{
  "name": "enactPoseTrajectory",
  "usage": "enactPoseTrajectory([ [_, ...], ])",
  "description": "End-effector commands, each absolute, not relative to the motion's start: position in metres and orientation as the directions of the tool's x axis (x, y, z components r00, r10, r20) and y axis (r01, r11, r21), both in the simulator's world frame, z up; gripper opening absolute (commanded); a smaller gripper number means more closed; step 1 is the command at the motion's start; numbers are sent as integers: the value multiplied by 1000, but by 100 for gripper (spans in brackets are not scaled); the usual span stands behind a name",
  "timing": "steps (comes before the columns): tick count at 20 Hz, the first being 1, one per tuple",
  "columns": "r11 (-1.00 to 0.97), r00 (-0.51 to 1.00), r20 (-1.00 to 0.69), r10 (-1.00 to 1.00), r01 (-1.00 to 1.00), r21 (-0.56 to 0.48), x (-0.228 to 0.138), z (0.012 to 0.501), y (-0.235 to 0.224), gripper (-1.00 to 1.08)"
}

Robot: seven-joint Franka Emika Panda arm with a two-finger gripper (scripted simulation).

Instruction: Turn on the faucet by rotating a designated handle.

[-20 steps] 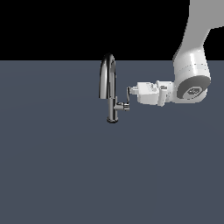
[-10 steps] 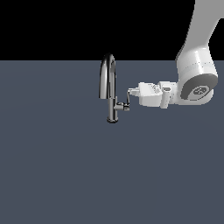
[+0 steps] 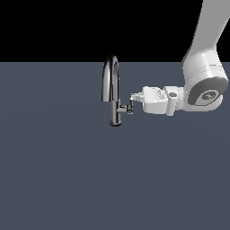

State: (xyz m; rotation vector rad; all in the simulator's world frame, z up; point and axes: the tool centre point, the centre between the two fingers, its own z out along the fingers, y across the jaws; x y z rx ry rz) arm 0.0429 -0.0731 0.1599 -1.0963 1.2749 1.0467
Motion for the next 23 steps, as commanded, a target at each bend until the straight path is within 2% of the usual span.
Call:
enactPoseTrajectory([
  [1,172,16,-1000,-6,-985,-16,29,148,-68,-100],
  [8,167,15,-1000,-3,-986,-15,3,130,-60,-100],
  [10,181,36,-999,-14,-983,-38,13,141,-69,-100],
  [23,166,16,-1000,-3,-986,-16,-4,67,-59,-100],
])
